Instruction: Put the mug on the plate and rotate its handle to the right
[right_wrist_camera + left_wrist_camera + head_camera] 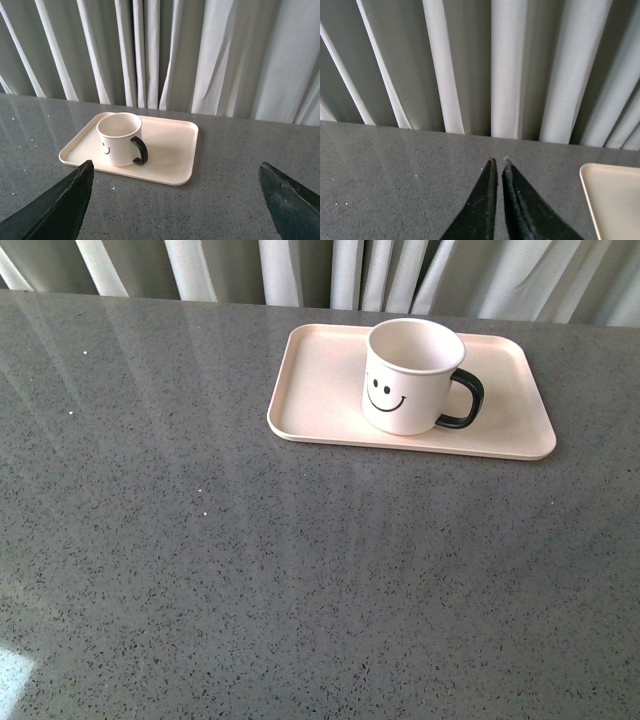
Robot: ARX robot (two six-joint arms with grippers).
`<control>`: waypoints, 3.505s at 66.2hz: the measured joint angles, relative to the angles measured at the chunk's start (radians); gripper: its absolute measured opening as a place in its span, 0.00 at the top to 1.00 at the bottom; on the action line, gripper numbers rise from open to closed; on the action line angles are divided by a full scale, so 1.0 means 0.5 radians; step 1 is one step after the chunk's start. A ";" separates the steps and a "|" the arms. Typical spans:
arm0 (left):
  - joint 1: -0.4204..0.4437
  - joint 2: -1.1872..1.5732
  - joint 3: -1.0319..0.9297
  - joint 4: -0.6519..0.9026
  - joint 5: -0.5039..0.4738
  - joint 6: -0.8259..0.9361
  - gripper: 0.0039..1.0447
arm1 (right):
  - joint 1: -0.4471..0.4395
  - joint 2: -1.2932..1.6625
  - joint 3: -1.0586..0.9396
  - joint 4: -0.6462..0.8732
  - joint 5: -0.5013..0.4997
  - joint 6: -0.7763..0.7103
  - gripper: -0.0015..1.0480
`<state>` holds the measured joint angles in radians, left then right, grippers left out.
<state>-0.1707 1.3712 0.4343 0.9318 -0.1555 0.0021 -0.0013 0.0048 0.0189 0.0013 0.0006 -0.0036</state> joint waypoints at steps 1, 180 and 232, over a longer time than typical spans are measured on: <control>0.010 -0.031 -0.031 0.005 0.007 0.000 0.99 | 0.000 0.000 0.000 0.000 -0.001 0.001 0.09; 0.335 -2.709 -0.842 -1.864 0.311 -0.002 0.59 | 0.000 0.000 0.000 0.000 -0.001 0.001 0.09; 0.335 -2.710 -0.842 -1.864 0.311 0.000 0.09 | -0.093 2.434 1.248 -0.024 -0.711 -0.561 0.09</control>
<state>-0.0032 0.0162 0.0135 -0.0002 0.0002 0.0021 -0.0479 1.2217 0.6430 -0.0109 -0.3550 -0.2840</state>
